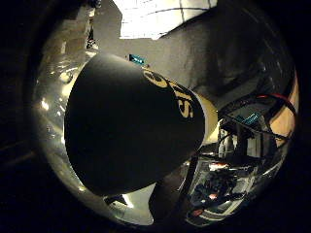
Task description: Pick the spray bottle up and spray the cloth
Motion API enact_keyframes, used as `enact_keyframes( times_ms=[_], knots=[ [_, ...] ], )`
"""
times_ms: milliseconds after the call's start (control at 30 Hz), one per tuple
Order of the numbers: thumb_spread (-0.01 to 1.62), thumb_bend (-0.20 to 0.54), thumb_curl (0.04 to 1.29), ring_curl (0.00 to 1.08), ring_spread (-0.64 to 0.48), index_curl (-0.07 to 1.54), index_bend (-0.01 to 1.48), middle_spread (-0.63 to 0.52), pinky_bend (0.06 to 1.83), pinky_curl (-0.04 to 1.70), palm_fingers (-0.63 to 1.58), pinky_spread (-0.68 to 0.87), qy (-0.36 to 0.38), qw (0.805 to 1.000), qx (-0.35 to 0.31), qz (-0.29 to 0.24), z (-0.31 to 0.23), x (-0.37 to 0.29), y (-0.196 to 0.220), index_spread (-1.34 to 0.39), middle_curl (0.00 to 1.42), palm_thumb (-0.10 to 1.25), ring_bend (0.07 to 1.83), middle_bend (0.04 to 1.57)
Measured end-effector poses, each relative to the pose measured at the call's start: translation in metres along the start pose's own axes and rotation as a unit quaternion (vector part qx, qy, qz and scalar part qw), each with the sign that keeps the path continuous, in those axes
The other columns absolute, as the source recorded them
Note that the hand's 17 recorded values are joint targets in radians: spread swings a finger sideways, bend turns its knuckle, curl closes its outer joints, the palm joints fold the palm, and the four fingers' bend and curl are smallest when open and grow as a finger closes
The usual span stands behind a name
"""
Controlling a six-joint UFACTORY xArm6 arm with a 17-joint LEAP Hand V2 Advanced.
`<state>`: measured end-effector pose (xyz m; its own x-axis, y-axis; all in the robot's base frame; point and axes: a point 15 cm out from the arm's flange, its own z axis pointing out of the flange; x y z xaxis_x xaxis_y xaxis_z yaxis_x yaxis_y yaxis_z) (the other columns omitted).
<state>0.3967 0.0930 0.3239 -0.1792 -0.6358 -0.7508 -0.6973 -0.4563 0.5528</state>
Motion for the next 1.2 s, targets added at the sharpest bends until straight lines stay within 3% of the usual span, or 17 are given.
enact_keyframes(
  times_ms=[367,700,1200],
  knots=[
    [1.08,-0.018,0.51,0.99,-0.3,1.07,1.03,-0.31,1.26,1.37,0.88,-0.16,-0.011,1.0,0.009,0.013,-0.004,0.014,-0.011,-0.36,1.19,0.83,1.39,1.17],
    [1.09,-0.018,0.51,0.99,-0.31,1.08,1.02,-0.31,1.24,1.38,0.89,-0.16,0.011,0.999,0.032,-0.009,-0.012,-0.011,0.015,-0.37,1.19,0.84,1.38,1.17],
    [1.09,-0.018,0.5,1.0,-0.31,1.08,1.01,-0.32,1.23,1.39,0.9,-0.17,-0.013,0.999,0.028,0.013,-0.014,0.015,-0.008,-0.37,1.2,0.86,1.36,1.15]
  ],
)
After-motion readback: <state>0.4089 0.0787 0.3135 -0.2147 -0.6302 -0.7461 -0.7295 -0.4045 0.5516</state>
